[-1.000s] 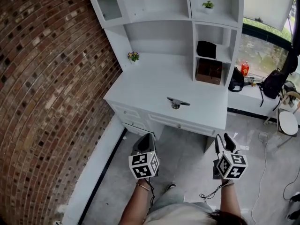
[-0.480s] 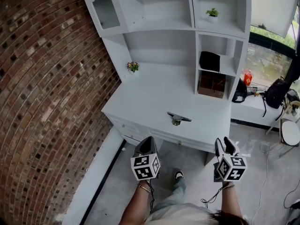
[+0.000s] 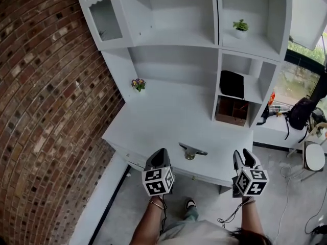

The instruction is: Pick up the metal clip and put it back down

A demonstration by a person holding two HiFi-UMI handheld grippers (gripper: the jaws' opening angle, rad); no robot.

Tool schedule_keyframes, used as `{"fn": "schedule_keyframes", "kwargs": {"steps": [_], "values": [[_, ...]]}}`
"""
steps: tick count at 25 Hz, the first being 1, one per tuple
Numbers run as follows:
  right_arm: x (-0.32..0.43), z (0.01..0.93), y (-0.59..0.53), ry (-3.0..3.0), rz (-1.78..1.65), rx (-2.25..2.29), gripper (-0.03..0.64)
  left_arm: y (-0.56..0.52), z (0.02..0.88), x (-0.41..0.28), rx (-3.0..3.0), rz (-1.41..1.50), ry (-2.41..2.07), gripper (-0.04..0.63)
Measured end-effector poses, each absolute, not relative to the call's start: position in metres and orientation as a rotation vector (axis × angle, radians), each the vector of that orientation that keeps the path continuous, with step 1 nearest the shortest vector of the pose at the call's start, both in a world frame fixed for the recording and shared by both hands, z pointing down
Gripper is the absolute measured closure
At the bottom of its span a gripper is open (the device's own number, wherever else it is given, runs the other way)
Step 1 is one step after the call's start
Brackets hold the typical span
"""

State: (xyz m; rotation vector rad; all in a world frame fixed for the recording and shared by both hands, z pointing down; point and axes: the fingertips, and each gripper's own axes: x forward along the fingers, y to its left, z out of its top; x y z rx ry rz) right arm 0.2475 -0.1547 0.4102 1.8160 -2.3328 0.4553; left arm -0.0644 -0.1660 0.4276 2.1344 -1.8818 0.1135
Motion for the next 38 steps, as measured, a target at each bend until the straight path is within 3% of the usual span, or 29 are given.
{"fn": "schedule_keyframes", "kwargs": {"steps": [14, 38], "values": [[0.221, 0.42, -0.27, -2.317, 0.424, 1.711, 0.463, -0.28, 0.449, -0.077, 2.074, 0.111, -1.86, 0.594], [0.088, 0.431, -0.295, -2.575, 0.373, 1.099, 0.463, -0.177, 0.461, -0.167, 1.604, 0.037, -2.209, 0.594]]}}
